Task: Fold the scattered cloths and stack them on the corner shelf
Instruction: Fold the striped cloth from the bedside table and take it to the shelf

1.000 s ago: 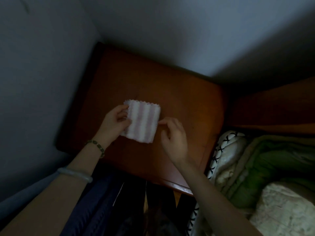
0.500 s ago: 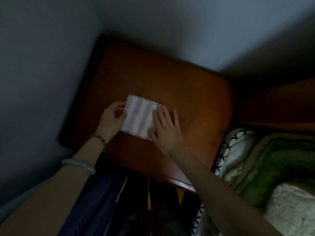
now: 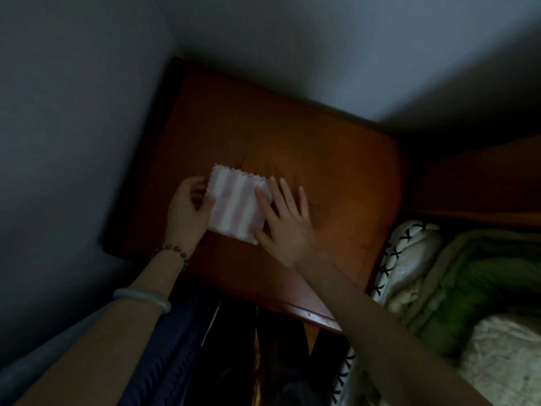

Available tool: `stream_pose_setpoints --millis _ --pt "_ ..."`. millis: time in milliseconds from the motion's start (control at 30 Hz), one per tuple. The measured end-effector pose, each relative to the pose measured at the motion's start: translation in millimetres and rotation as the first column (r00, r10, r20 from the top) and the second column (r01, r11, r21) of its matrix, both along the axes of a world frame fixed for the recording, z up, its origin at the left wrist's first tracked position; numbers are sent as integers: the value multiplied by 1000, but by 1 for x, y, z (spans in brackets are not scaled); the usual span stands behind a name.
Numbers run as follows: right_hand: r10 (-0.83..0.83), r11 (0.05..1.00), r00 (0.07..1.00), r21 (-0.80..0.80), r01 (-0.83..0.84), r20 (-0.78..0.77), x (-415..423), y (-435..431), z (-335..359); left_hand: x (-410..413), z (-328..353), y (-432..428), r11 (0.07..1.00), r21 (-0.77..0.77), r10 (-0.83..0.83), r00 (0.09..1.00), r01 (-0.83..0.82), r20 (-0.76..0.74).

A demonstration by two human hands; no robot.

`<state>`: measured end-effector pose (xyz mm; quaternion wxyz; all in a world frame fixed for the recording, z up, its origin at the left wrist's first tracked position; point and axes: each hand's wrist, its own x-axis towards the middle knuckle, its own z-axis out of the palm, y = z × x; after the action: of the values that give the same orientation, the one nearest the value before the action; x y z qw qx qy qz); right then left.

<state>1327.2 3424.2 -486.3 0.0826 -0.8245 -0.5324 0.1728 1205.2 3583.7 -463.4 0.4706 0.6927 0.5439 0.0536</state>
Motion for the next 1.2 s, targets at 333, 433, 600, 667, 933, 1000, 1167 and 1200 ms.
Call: stream_pose_setpoints --millis 333,433,600,667,933,1000,1167,1200 --pt "48 998 999 -35 -47 15 -8 9 -21 -14 -31 -5 291 336 -653 443 896 -615" --pt "51 998 999 -36 -51 2 -6 8 -23 -20 -41 0 308 300 -652 430 903 -625" --pt "13 998 1000 -59 -12 5 -10 14 -12 -14 -34 2 311 310 -644 440 898 -626" --pt "29 999 1000 -32 -30 -4 -9 13 -14 -15 -35 1 316 307 -647 440 898 -623" --pt "-104 992 972 51 117 -212 -9 23 7 -7 -19 -1 608 229 -666 645 761 -376" --pt "-332 909 862 114 401 -383 -15 28 23 -2 -12 -4 834 240 -467 867 497 -173" --pt "-714 517 187 -328 791 -674 -22 40 26 8 -20 1 1000 -18 -20 971 16 -238" --pt "-727 494 133 -378 783 -674 -21 41 25 11 -19 1 1000 -14 11 959 -16 -284"
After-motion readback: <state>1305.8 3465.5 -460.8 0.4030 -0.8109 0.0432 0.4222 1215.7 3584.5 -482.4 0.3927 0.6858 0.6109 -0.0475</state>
